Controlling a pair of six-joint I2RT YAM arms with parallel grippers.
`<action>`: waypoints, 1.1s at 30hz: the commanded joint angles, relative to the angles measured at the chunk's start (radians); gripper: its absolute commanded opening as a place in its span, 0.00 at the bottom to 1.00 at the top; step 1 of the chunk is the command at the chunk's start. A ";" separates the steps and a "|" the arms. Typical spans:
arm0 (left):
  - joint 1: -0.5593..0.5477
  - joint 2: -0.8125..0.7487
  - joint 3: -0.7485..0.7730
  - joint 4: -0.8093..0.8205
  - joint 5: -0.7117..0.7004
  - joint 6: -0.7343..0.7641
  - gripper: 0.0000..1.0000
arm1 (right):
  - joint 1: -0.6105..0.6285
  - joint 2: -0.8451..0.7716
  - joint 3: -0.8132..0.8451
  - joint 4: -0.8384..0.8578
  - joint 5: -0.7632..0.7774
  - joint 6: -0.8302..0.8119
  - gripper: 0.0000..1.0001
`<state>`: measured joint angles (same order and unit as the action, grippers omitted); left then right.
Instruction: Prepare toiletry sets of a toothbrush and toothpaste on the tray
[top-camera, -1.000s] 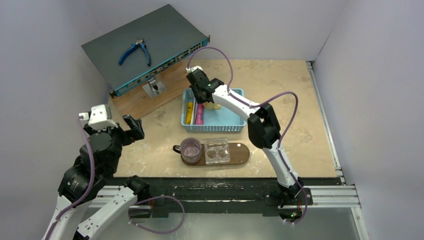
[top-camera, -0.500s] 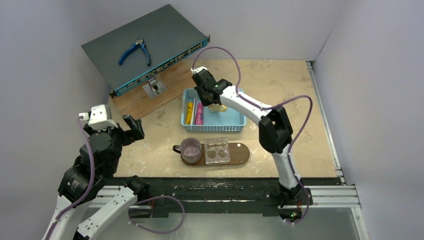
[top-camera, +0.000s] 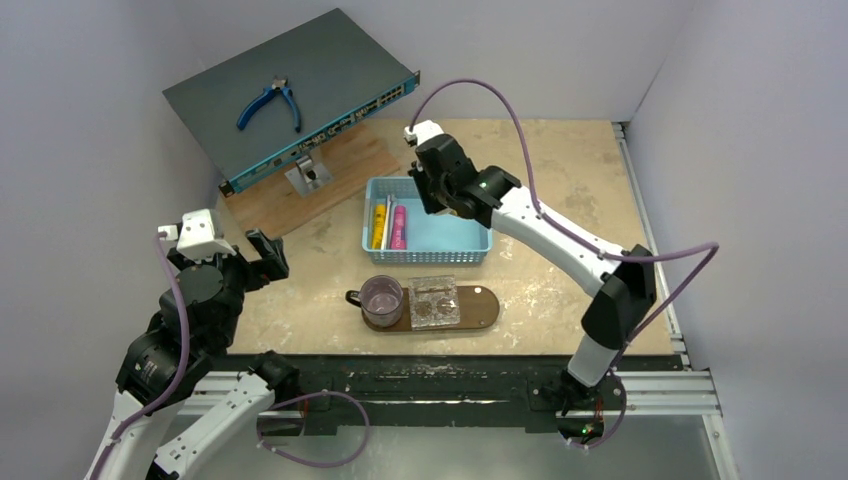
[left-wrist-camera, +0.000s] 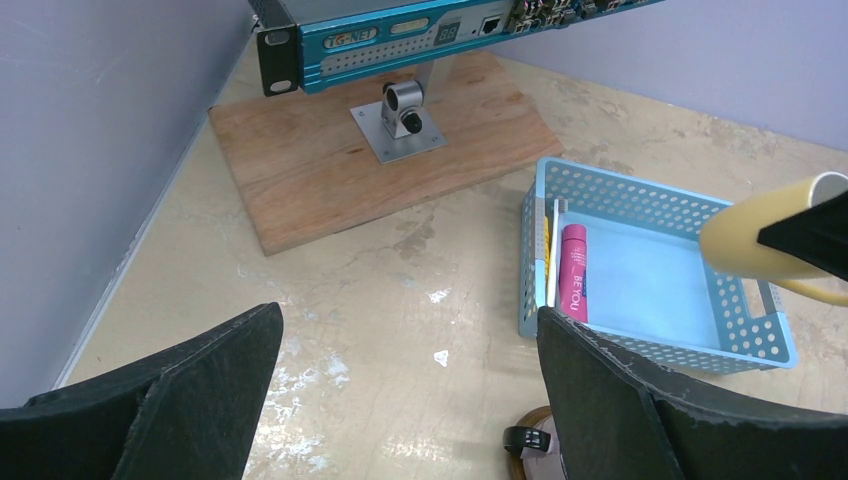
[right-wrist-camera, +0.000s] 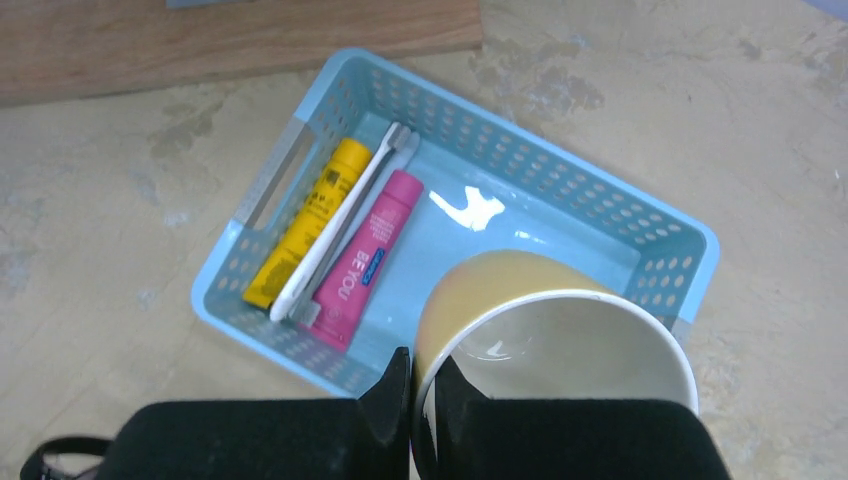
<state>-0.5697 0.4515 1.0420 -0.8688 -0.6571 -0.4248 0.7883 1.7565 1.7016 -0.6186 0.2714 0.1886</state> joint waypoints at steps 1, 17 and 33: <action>-0.001 0.010 0.003 0.041 0.010 0.023 0.97 | 0.025 -0.161 -0.075 0.043 0.026 -0.032 0.00; 0.000 0.016 0.002 0.043 0.013 0.024 0.97 | 0.094 -0.459 -0.378 -0.126 0.146 0.096 0.00; -0.001 0.019 0.003 0.042 0.011 0.026 0.97 | 0.123 -0.558 -0.605 -0.136 0.038 0.207 0.00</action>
<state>-0.5697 0.4576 1.0420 -0.8688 -0.6502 -0.4232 0.8986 1.2381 1.1198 -0.8097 0.3435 0.3630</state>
